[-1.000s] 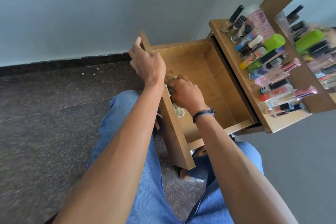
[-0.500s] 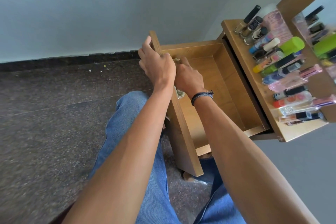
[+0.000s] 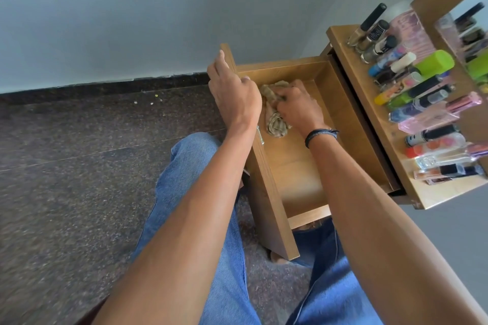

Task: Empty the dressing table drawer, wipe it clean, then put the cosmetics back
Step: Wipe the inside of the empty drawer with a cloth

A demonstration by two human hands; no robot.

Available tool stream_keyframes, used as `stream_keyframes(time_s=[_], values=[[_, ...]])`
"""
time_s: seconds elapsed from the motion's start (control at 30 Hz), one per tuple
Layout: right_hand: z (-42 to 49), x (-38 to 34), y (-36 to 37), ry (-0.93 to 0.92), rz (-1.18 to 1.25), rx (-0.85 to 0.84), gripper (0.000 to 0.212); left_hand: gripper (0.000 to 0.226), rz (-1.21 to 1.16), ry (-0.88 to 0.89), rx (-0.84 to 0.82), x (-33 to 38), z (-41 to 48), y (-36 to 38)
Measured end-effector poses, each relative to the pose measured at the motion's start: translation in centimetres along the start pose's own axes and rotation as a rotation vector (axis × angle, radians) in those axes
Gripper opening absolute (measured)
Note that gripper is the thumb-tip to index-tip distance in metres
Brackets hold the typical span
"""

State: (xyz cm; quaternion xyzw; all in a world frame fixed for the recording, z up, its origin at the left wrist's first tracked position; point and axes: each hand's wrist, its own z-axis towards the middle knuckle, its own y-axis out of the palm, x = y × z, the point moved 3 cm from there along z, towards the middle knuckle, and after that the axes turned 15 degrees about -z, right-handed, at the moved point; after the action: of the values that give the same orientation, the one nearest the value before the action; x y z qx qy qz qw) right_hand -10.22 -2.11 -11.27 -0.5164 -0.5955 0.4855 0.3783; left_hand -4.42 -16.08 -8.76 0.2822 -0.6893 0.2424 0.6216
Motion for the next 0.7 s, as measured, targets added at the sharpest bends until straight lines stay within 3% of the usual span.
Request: stream_keyframes(time_s=[0.23, 0.47, 0.7], values=[[1.4, 5.2, 0.0, 0.188, -0.009, 0.045, 0.041, 0.067, 0.077, 0.077, -0.024, 0.2, -0.1, 0.0], [1.4, 5.5, 0.6, 0.201, -0.118, 0.037, 0.044, 0.067, 0.456, 0.445, -0.225, -0.7, -0.2, 1.4], [-1.4, 6.6, 1.2, 0.198, -0.139, 0.014, 0.044, 0.073, 0.532, 0.432, -0.252, -0.7, -0.3, 1.6]])
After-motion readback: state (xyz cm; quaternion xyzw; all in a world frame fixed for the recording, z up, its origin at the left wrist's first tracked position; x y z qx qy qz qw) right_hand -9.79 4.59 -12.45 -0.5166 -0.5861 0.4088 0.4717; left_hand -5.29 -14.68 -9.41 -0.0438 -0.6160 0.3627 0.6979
